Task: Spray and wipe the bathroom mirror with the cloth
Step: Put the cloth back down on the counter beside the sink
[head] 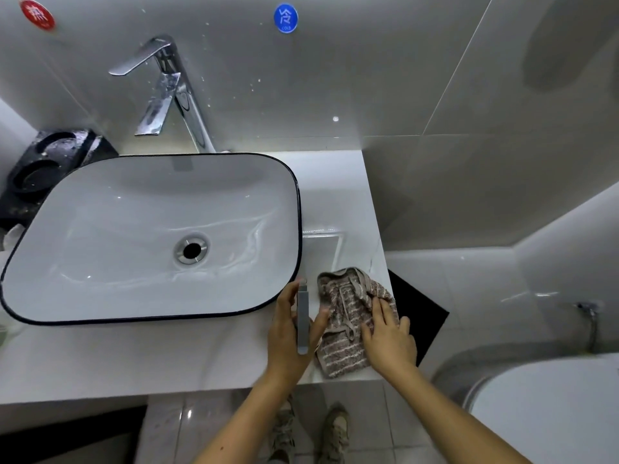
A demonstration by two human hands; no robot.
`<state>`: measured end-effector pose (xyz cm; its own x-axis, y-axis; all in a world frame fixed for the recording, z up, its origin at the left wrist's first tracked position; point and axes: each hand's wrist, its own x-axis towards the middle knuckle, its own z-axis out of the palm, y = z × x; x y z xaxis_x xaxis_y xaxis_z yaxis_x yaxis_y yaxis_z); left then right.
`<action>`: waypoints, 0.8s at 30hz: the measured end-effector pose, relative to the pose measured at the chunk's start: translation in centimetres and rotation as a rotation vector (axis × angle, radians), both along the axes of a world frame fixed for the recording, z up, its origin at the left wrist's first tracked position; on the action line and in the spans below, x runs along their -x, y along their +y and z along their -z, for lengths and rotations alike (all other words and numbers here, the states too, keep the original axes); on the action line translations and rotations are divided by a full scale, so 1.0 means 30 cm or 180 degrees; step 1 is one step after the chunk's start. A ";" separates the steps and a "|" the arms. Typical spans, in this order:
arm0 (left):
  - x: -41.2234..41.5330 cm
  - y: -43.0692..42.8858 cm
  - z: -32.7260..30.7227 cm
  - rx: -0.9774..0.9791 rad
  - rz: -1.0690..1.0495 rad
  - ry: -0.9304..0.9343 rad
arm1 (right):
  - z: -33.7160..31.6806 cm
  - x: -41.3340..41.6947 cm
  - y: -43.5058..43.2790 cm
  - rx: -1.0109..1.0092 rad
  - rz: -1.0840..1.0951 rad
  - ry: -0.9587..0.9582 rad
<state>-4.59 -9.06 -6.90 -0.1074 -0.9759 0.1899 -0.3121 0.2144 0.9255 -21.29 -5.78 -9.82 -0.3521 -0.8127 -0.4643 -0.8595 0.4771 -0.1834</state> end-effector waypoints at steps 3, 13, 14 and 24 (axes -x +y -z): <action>-0.017 0.005 0.000 -0.0039 0.0055 -0.0119 | -0.022 -0.022 0.025 -0.0310 0.0112 0.0124; -0.065 0.025 -0.022 0.0082 0.0305 -0.0517 | -0.030 -0.060 -0.010 0.0843 -0.0616 -0.0709; -0.071 0.026 -0.025 0.0080 0.0333 -0.0562 | -0.024 -0.066 -0.010 0.0838 -0.0573 -0.0802; -0.092 0.102 -0.030 -0.0239 0.0006 -0.0563 | -0.004 -0.063 -0.025 0.0904 -0.0311 -0.0882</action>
<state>-1.82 -5.99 -6.00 -0.1344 -0.9864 0.0944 -0.4711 0.1474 0.8697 -19.40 -6.54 -9.68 -0.1600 -0.9456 -0.2832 -0.7977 0.2929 -0.5271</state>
